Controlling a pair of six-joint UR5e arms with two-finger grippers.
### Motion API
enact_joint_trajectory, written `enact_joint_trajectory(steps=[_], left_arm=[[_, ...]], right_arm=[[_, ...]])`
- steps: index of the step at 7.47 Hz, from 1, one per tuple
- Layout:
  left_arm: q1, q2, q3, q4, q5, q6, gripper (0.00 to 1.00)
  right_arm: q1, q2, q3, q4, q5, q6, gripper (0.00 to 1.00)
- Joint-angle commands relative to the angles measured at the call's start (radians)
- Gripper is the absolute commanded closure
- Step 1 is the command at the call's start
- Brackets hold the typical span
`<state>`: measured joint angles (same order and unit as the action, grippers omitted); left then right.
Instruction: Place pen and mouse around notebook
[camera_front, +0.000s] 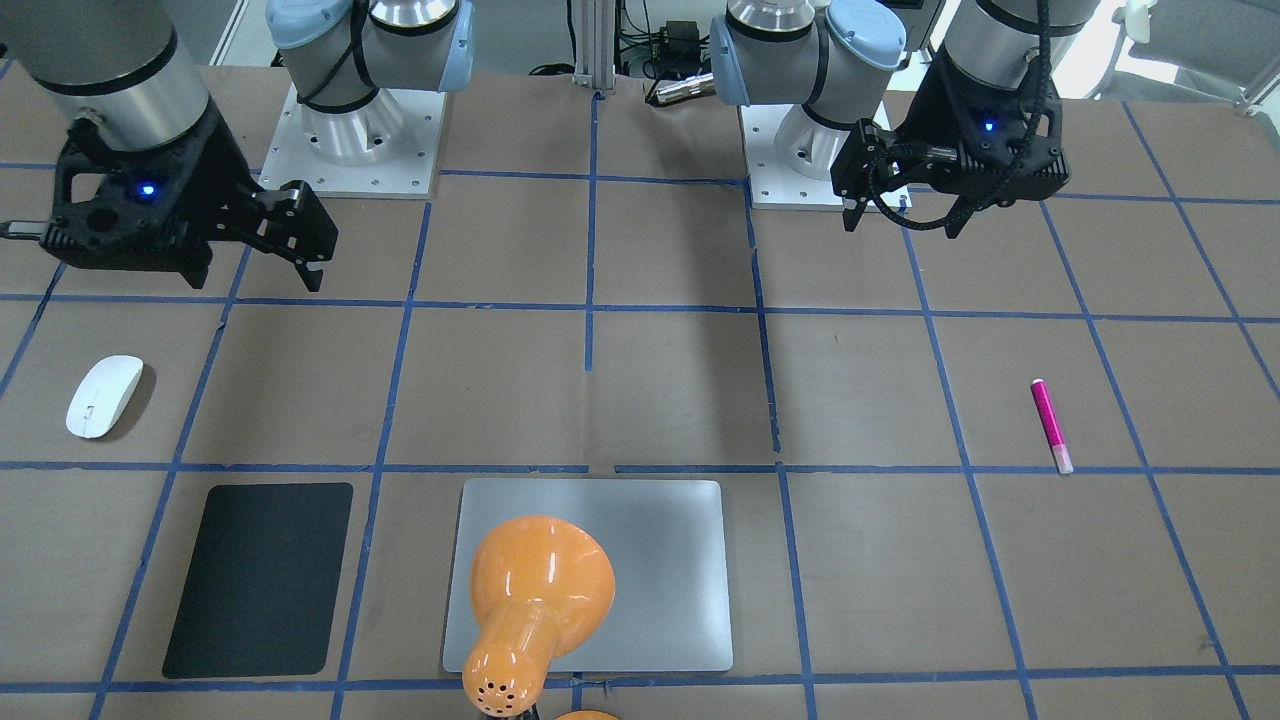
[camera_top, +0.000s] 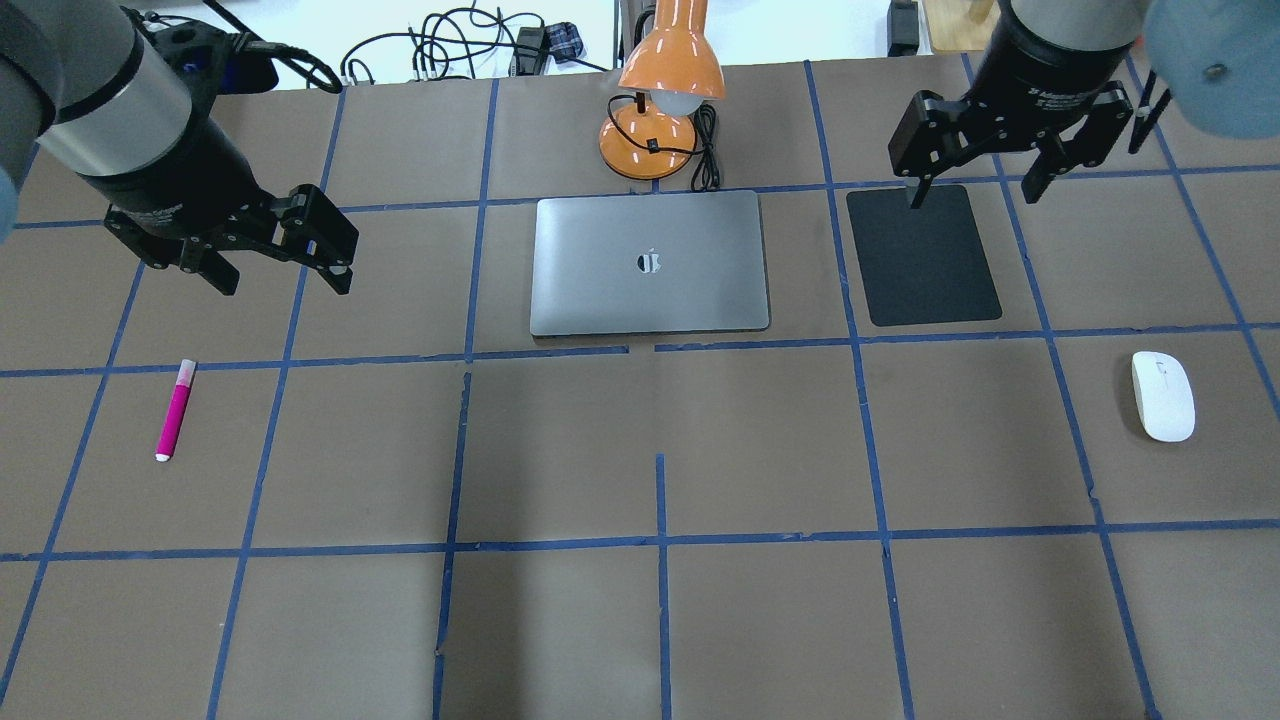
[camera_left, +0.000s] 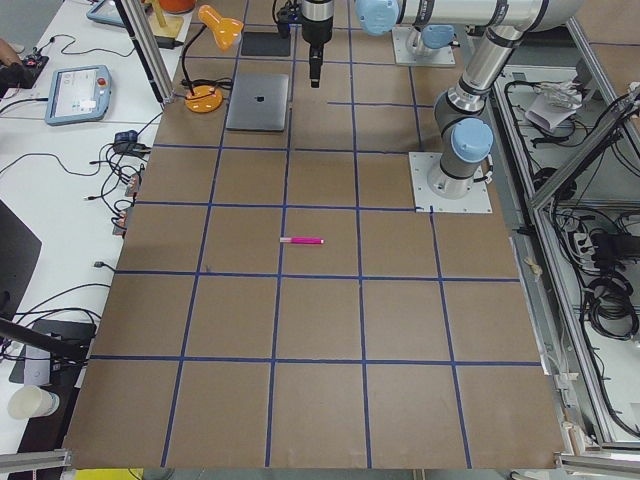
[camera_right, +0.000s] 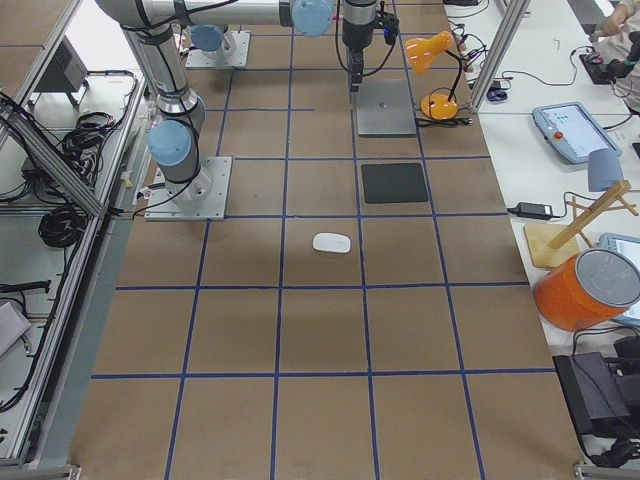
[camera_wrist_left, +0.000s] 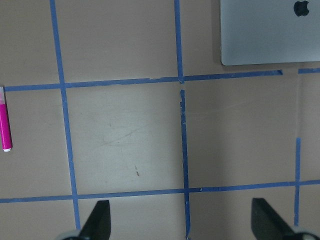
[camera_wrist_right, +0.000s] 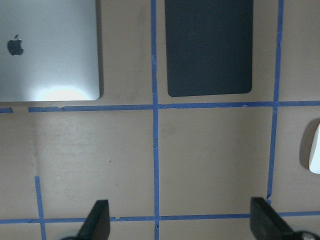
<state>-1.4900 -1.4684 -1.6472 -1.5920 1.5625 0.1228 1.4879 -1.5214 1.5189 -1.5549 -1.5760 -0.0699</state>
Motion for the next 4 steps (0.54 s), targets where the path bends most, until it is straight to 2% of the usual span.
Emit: enact_joint_trajectory(steps=[1, 2, 3, 4], left_arm=[[0.0, -0.007, 0.0, 0.007, -0.001, -0.002, 0.0], [0.0, -0.015, -0.003, 0.007, 0.004, -0.002, 0.0], [0.013, -0.016, -0.008, 0.01, 0.005, -0.018, 0.0], [0.073, -0.027, -0.009, 0.039, 0.005, -0.02, 0.0]], right_arm=[[-0.185, 0.0, 0.056, 0.039, 0.01, -0.234, 0.0], [-0.269, 0.003, 0.111, -0.006, 0.014, -0.339, 0.0], [-0.372, 0.012, 0.195, -0.124, 0.016, -0.39, 0.0], [-0.452, 0.023, 0.299, -0.242, 0.016, -0.436, 0.0]])
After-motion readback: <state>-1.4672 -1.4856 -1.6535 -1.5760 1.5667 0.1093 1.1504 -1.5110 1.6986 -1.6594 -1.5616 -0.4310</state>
